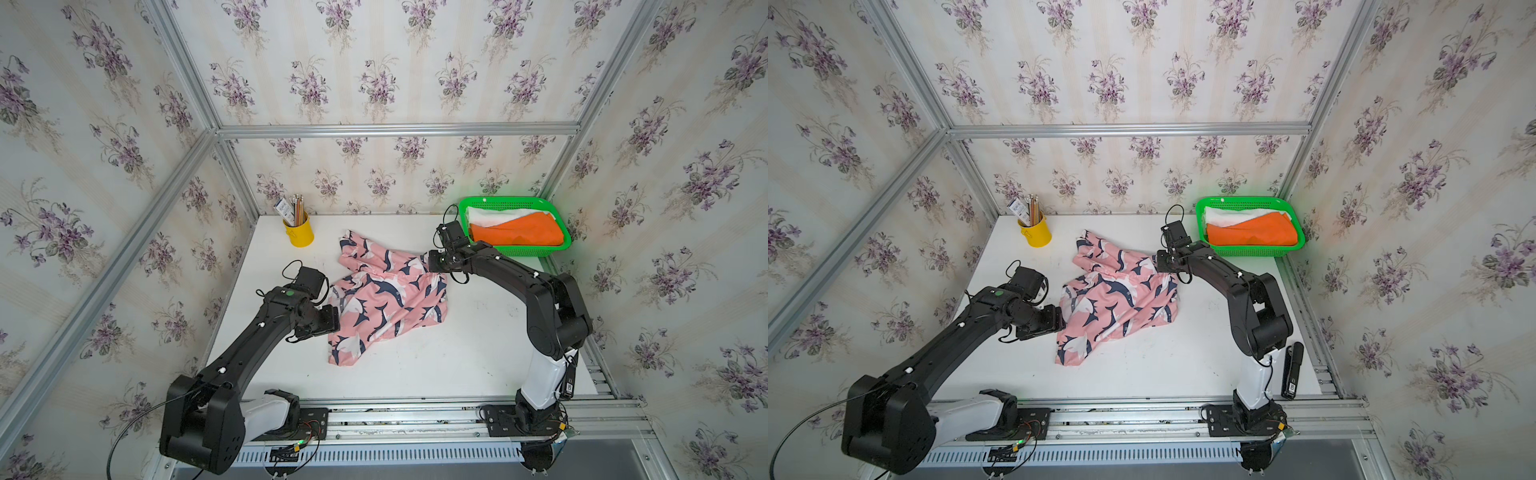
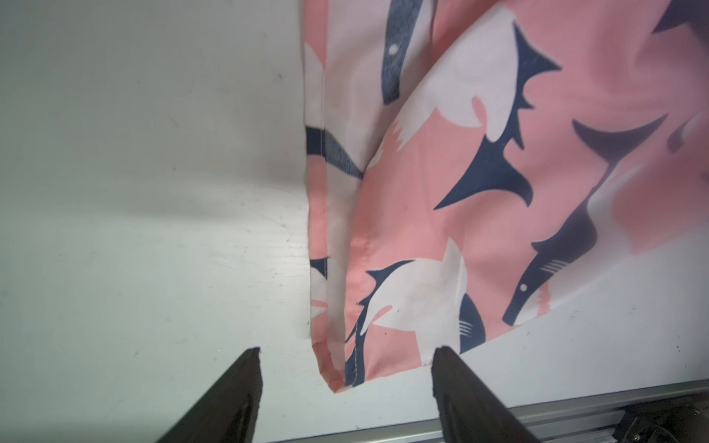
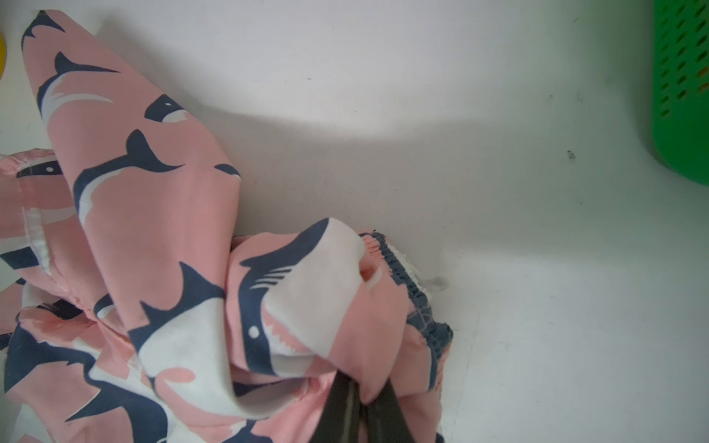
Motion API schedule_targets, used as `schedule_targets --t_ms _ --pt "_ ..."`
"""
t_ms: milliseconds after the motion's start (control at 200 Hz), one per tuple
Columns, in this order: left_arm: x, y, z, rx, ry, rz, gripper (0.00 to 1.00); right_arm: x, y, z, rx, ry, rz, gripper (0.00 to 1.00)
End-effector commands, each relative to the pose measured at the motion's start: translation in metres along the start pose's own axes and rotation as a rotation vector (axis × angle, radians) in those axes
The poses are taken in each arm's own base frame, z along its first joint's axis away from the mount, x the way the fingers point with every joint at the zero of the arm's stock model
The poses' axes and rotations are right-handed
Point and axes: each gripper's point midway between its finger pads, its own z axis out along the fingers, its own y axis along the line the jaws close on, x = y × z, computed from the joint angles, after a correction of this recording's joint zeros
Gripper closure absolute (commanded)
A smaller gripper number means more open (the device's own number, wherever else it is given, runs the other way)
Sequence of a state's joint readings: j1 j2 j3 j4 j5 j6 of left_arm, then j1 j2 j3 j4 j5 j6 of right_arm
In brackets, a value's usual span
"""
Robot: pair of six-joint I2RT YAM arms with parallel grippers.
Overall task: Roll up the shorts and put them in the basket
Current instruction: Flatten out the shorts at the center of the board.
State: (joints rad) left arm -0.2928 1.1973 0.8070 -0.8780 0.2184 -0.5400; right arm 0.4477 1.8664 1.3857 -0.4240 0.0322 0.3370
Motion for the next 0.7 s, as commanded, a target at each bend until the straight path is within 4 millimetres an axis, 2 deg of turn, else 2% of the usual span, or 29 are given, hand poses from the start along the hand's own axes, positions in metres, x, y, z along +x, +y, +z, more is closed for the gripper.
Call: schedule_targets --t_ms 0,85,185,265,335,390,490,539,604,694 --pt "0.022 -0.007 0.009 0.012 0.061 -0.010 0.28 -0.003 -0.007 -0.013 0.037 -0.012 0.004 0.66" --pt "0.036 -0.007 0.019 -0.013 0.083 0.006 0.27 -0.001 -0.010 -0.025 0.044 -0.019 -0.004 0.59" --pt "0.043 -0.010 0.034 0.005 0.108 0.008 0.27 0.009 -0.012 -0.039 0.036 -0.012 -0.013 0.56" --pt "0.045 -0.009 0.043 -0.017 0.127 0.015 0.29 0.027 -0.014 -0.043 0.014 0.026 -0.014 0.54" --pt "0.047 -0.008 0.051 -0.028 0.152 0.021 0.34 0.054 -0.015 -0.043 -0.015 0.080 -0.009 0.51" --pt "0.049 -0.009 0.055 -0.031 0.163 0.025 0.44 0.078 -0.015 -0.042 -0.045 0.120 0.004 0.48" --pt "0.051 -0.011 0.059 -0.026 0.166 0.035 0.73 0.117 -0.009 -0.041 -0.111 0.181 0.029 0.47" --pt "0.050 -0.012 0.058 -0.022 0.158 0.037 0.83 0.133 -0.009 -0.038 -0.118 0.203 0.041 0.47" --pt "0.047 -0.011 0.055 -0.027 0.137 0.041 0.92 0.150 -0.008 -0.032 -0.125 0.227 0.047 0.46" --pt "0.042 -0.013 0.048 -0.026 0.110 0.046 0.96 0.159 -0.008 -0.020 -0.130 0.233 0.057 0.46"
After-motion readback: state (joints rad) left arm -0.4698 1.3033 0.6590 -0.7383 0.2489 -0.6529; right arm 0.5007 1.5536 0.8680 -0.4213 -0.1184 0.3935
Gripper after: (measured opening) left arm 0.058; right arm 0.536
